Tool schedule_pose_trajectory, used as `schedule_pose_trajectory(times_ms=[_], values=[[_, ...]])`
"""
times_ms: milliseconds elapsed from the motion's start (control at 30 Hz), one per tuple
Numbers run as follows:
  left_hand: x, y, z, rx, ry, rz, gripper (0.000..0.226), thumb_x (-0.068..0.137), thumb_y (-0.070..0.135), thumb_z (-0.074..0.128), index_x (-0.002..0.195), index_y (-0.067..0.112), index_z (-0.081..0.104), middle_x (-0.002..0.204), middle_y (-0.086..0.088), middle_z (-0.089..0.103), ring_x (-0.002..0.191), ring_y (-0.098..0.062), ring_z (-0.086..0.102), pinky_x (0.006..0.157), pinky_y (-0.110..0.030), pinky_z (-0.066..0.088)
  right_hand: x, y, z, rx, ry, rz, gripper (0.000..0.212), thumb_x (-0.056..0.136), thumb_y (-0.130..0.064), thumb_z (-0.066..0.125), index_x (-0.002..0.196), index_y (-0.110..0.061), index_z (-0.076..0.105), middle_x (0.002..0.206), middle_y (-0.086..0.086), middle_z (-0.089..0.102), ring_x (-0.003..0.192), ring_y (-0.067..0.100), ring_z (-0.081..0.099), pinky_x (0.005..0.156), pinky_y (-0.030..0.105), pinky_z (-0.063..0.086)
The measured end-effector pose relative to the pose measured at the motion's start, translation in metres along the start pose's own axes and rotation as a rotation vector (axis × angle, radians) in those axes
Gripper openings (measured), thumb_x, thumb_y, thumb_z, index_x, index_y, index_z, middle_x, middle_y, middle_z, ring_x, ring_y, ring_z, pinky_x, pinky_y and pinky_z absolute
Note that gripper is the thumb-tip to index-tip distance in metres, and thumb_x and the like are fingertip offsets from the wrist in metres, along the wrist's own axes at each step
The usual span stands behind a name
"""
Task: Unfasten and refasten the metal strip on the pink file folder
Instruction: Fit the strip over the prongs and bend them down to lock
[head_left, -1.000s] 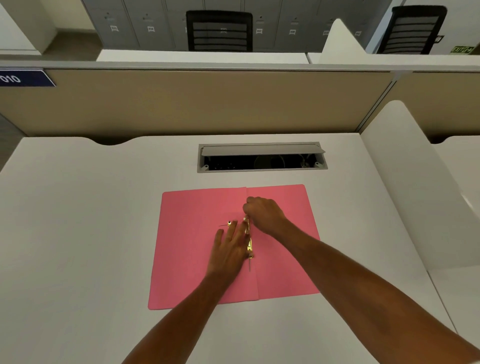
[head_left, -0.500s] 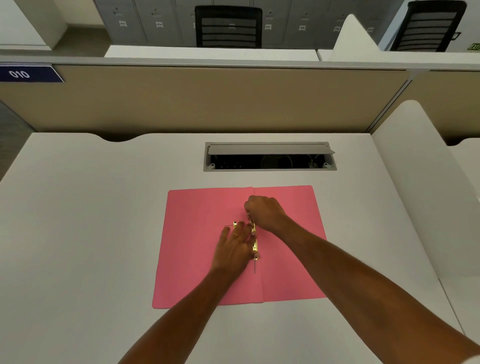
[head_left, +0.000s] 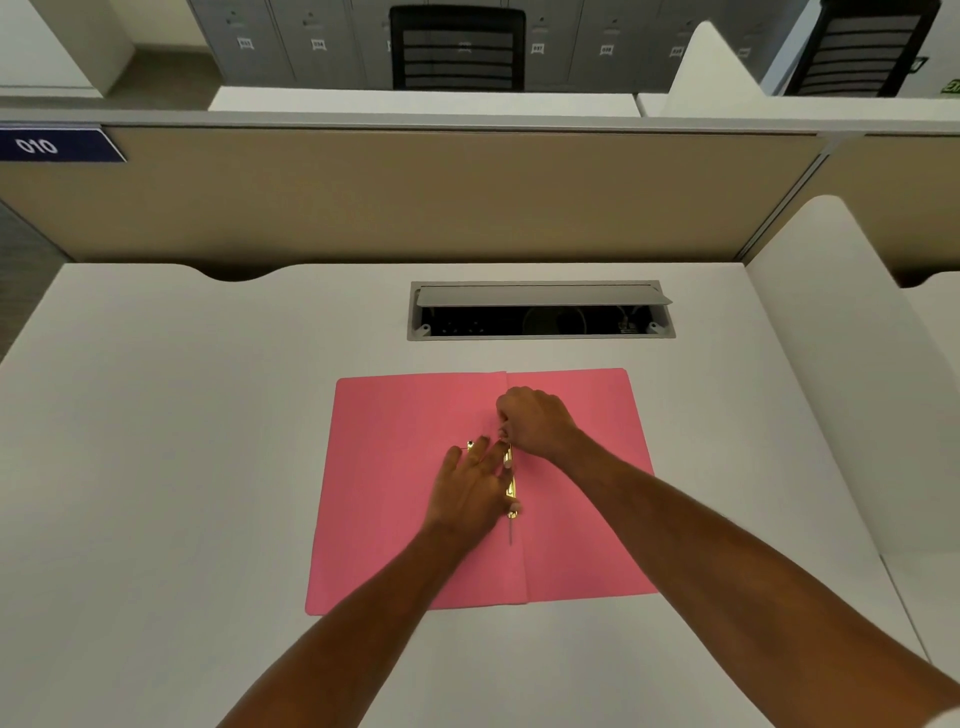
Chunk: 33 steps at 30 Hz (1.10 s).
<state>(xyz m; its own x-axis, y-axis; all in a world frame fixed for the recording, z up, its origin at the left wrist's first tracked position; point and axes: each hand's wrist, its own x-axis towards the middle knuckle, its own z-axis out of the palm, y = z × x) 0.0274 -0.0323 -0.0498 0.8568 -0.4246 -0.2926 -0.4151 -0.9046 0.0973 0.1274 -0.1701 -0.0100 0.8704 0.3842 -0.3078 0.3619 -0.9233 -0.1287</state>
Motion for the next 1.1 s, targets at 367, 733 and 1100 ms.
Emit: schedule_pose_trajectory(times_ms=[367,733,1100], values=[[-0.001,-0.003,-0.002,0.014,0.023,0.005,0.057,0.101,0.052,0.057,0.147,0.019,0.064,0.172,-0.008,0.044,0.157,-0.036,0.043,0.116,-0.053,0.042,0.0,0.005,-0.001,0.284,-0.003,0.148,0.009,0.089,-0.009,0.074,0.094,-0.002,0.076,0.105,0.014,0.075,0.084,0.023,0.059,0.071,0.033,0.045],[0.001,-0.004,-0.003,-0.001,-0.01,0.011,0.057,0.105,0.051,0.05,0.152,0.018,0.057,0.176,-0.008,0.035,0.158,-0.036,0.039,0.115,-0.053,0.041,-0.002,0.01,-0.002,0.36,-0.015,0.22,0.02,0.089,-0.017,0.082,0.099,-0.001,0.076,0.108,0.015,0.077,0.102,0.034,0.073,0.09,0.048,0.062],[0.0,-0.01,0.005,-0.027,-0.027,0.036,0.056,0.108,0.048,0.049,0.157,0.021,0.05,0.18,-0.007,0.026,0.164,-0.035,0.029,0.123,-0.053,0.04,-0.02,0.011,0.01,0.423,0.117,0.212,0.015,0.1,-0.017,0.071,0.111,-0.007,0.073,0.113,0.011,0.07,0.101,0.029,0.069,0.086,0.043,0.059]])
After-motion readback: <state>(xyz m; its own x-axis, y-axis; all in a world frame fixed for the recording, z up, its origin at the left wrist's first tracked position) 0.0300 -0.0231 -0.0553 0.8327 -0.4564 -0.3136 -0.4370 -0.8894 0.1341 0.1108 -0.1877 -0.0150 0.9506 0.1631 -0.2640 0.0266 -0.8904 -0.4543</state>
